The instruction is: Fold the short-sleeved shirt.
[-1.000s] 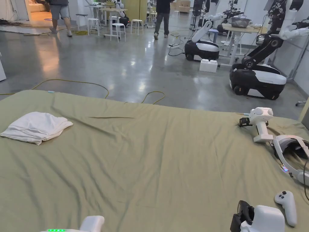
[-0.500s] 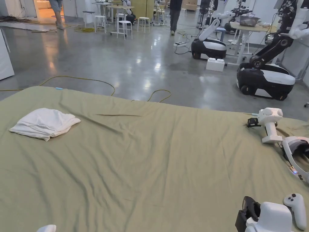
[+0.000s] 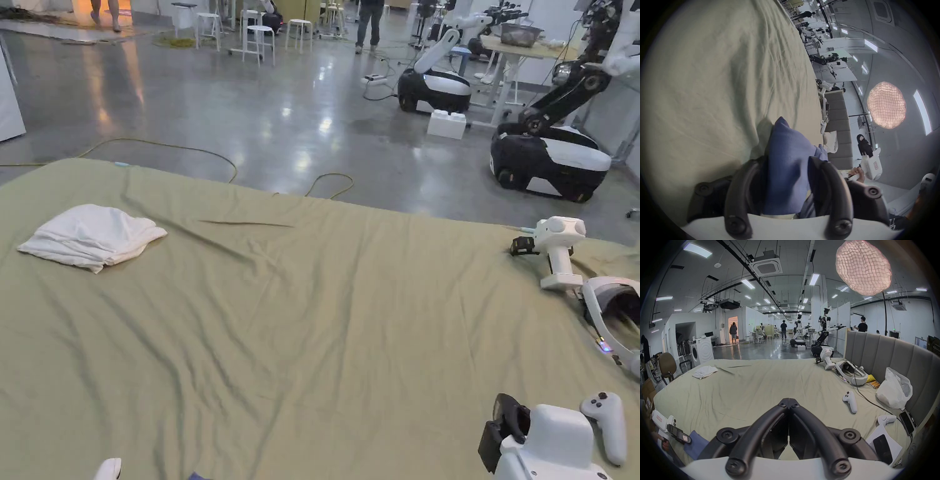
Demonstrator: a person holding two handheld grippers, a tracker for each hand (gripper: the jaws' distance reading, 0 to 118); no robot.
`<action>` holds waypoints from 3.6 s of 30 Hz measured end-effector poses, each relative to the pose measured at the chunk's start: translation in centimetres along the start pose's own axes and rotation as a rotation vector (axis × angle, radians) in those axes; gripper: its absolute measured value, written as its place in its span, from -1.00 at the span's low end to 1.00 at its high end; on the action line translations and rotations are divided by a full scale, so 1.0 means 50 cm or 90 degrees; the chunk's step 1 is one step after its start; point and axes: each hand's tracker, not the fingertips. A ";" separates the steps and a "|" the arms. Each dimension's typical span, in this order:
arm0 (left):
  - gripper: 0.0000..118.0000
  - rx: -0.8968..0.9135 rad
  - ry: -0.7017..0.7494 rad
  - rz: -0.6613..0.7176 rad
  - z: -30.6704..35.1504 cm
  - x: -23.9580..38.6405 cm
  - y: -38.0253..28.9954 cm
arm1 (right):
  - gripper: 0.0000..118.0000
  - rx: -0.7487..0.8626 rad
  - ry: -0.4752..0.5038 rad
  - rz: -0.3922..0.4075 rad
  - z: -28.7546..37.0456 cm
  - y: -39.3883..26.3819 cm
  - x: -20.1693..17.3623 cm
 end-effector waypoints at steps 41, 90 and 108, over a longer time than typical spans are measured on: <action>-0.75 0.003 0.356 -0.378 -0.099 0.479 -0.105 | -1.00 0.023 -0.027 -0.017 0.015 -0.004 0.074; -0.66 -0.154 0.241 -0.275 -0.403 0.378 -0.159 | -1.00 -0.005 -0.055 -0.025 0.037 -0.037 0.106; -0.67 0.059 0.256 -0.408 -0.244 0.430 -0.116 | -1.00 0.027 -0.054 -0.005 0.047 -0.009 0.079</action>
